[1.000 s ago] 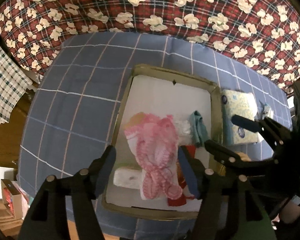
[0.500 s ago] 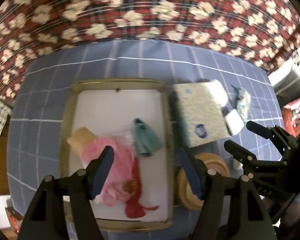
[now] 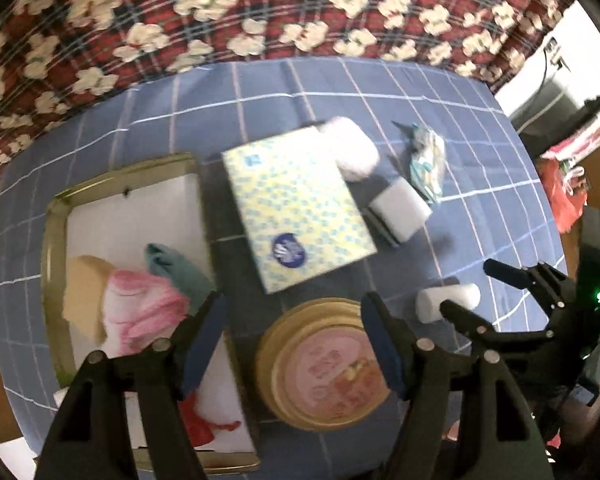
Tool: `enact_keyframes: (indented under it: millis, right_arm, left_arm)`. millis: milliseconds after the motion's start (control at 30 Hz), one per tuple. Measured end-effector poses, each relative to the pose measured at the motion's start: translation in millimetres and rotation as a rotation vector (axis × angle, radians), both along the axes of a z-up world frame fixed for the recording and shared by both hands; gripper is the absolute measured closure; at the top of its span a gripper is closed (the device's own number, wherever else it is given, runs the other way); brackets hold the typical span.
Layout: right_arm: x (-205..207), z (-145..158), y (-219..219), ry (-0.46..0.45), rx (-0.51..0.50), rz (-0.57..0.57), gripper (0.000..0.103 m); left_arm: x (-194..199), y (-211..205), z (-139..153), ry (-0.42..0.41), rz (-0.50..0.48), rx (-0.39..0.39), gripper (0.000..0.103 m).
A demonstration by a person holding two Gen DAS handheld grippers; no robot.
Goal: Organize soft objects
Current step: 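Move back to the pile and grasp the white cloth roll with the right gripper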
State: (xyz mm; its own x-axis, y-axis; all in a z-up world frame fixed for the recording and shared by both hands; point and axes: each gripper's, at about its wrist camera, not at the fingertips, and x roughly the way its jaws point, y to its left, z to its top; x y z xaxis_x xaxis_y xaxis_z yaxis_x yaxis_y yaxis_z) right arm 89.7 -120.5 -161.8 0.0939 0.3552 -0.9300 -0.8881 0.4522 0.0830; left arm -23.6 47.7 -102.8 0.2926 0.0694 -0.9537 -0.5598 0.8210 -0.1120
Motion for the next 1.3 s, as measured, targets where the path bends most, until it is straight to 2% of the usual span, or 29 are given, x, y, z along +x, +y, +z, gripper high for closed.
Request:
enact_keyframes:
  millis: [300, 433, 500, 567, 633, 733, 833, 1300]
  right_arm:
    - [-10, -28, 5, -0.07, -0.103, 0.168, 0.025]
    - [-12, -33, 6, -0.059, -0.1, 0.209, 0.026]
    - [-11, -36, 6, -0.025, -0.092, 0.23, 0.032]
    - [-6, -37, 7, 0.009, -0.081, 0.232, 0.057]
    - [-2, -38, 7, 0.032, -0.069, 0.229, 0.06]
    - [13, -36, 2, 0.093, -0.038, 0.195, 0.066]
    - [39, -32, -9, 0.13, 0.005, 0.107, 0.067]
    - [90, 0, -70, 0.079, 0.089, -0.146, 0.067]
  left_arm:
    - [13, -12, -6, 0.042, 0.007, 0.0, 0.032]
    - [15, -13, -7, 0.055, 0.025, 0.004, 0.031]
    - [18, -16, -8, 0.065, 0.026, 0.006, 0.031]
    - [20, -18, -8, 0.069, 0.028, 0.008, 0.031]
    - [22, -19, -8, 0.073, 0.03, 0.011, 0.031]
    - [30, -24, -8, 0.075, 0.018, 0.012, 0.031]
    - [40, -31, -9, 0.077, -0.014, 0.012, 0.031]
    - [133, -66, -32, 0.104, -0.249, 0.02, 0.031]
